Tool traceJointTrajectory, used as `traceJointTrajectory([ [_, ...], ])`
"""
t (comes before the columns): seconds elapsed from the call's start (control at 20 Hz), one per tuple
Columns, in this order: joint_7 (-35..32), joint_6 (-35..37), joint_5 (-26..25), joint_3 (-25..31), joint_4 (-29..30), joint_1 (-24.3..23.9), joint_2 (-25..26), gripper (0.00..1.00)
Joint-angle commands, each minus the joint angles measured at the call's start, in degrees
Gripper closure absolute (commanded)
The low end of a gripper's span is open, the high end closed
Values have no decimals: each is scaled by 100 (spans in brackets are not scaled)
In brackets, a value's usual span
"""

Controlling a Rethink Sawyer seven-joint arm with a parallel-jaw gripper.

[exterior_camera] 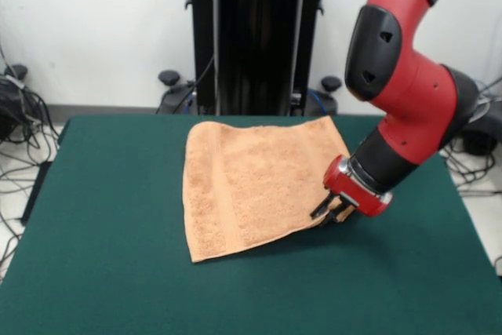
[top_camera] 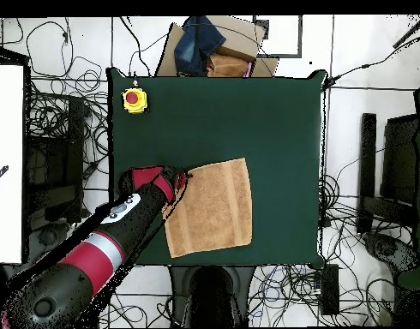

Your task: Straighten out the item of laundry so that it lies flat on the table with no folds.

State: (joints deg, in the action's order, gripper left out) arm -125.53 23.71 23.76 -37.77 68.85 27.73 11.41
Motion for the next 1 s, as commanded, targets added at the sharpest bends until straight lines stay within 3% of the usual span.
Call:
traceJointTrajectory([
  [0.05, -390, 11, -200, 871, -374, -94, 55, 100],
  [0.8, -575, 140, -114, 787, -298, -25, 35, 100],
  [0.85, -572, 120, -116, 795, -288, -28, 31, 0],
  [1.0, -577, 98, -106, 813, -283, -39, 24, 0],
])
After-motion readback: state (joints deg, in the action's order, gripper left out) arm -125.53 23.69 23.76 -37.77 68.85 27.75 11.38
